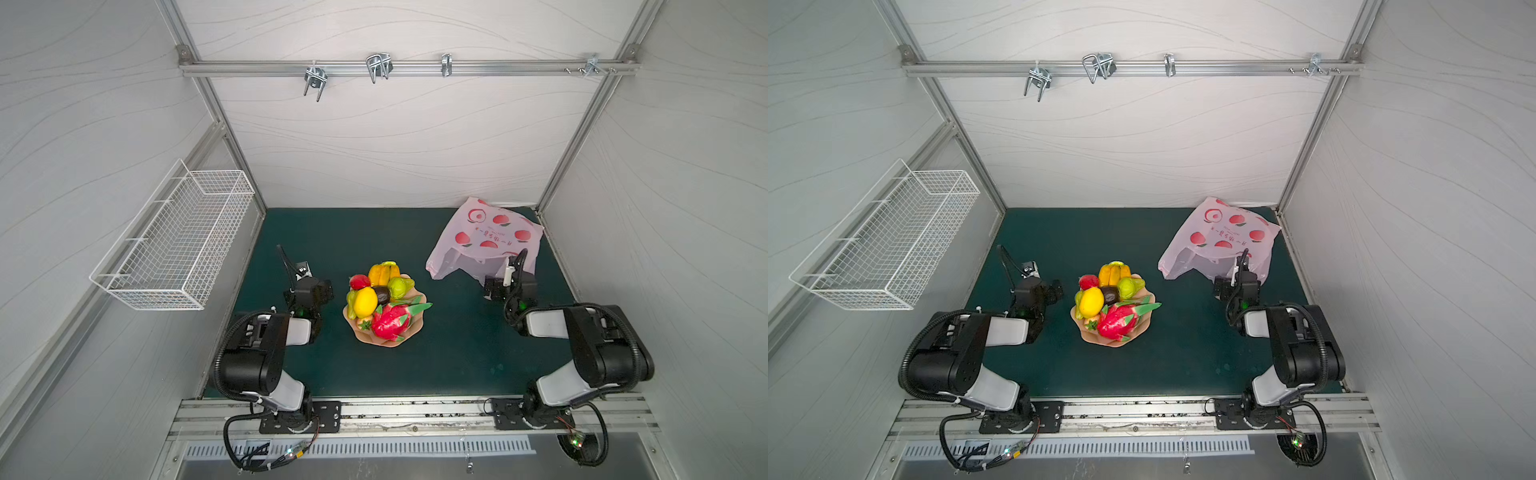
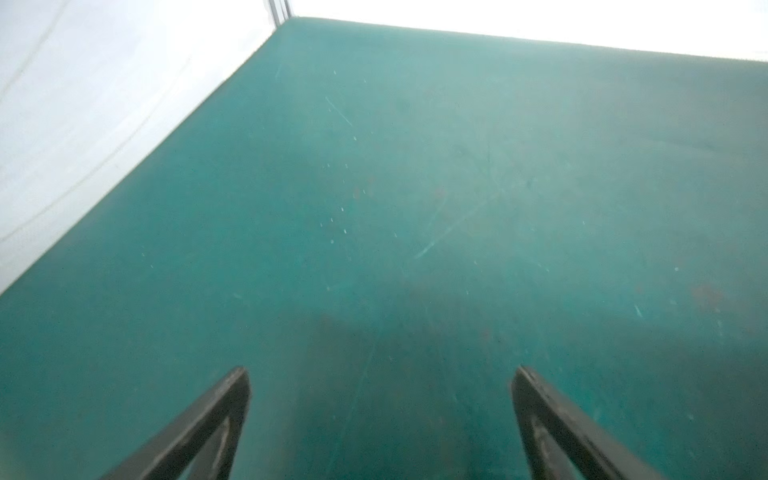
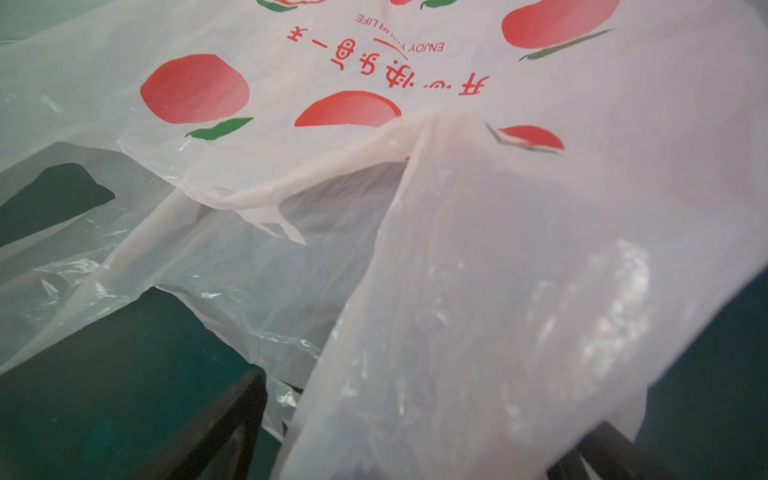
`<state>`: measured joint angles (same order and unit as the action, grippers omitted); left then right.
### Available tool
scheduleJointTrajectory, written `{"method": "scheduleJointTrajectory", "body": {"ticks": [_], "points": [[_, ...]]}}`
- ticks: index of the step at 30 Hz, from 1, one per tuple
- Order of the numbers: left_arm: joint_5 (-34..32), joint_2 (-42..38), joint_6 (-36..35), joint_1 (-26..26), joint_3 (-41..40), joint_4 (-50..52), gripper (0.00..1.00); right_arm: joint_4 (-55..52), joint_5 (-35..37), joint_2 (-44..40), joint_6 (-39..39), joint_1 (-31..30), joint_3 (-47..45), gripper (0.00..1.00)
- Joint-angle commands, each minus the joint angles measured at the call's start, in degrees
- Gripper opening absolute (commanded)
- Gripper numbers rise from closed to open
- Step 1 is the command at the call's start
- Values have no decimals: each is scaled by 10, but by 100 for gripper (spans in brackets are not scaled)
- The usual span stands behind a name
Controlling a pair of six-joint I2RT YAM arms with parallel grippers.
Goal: Place the fruits into the plastic bag
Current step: Open the plastic bag at the middle-right of the table.
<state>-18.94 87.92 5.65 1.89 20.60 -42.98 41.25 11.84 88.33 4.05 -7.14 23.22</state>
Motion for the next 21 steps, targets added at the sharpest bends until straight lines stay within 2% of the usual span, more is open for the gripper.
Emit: {"method": "scheduleJointTrajectory", "body": {"ticks": [1,21], "points": [[-28,13,-14,-5,27,-76,100,57,12,15,-18,3,12,99],[-29,15,-16,-5,27,-82,100,56,12,16,-17,3,13,99]]}}
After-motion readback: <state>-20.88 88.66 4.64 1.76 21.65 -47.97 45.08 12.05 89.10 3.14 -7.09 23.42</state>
